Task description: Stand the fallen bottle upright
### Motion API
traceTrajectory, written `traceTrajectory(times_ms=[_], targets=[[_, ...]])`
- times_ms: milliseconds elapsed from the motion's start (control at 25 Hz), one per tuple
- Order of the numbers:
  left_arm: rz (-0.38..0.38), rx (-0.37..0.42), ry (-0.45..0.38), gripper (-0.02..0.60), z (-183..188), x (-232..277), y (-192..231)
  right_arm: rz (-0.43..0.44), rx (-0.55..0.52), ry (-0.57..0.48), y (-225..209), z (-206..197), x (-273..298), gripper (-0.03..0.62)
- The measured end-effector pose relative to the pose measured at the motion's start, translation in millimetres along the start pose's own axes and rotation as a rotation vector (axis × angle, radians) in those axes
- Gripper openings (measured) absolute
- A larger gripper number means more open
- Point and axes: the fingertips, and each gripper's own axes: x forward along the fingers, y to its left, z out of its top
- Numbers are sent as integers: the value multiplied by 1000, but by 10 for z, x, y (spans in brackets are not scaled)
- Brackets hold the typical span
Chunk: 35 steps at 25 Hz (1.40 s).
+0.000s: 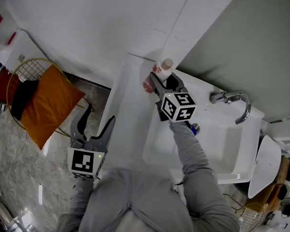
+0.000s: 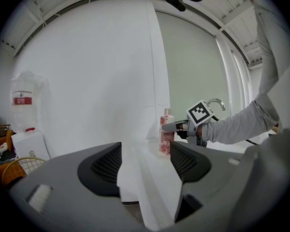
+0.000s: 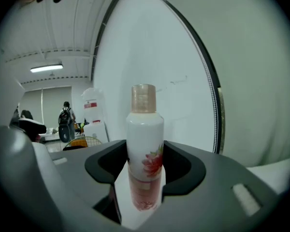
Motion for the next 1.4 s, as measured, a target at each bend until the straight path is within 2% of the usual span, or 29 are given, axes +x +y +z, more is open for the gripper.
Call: traceTrajectory(times_ms=[200,440,840,1000,1400], targets=[[6,-4,1,339,-8,-8,32,81,-160,16,192,60,156,223],[18,-13,14,339,-46,-24,59,190,-272,33,324,8,316,223],[28,-13,22,339,-85,-23,117,269,-280,40,426,-131,380,224],[20,-28,42,339,-101,-8,88,283,-263,28,412,-138,366,224],[13,-7,29,339,-92,29,69,301,-252,17,397,-135,365,225]])
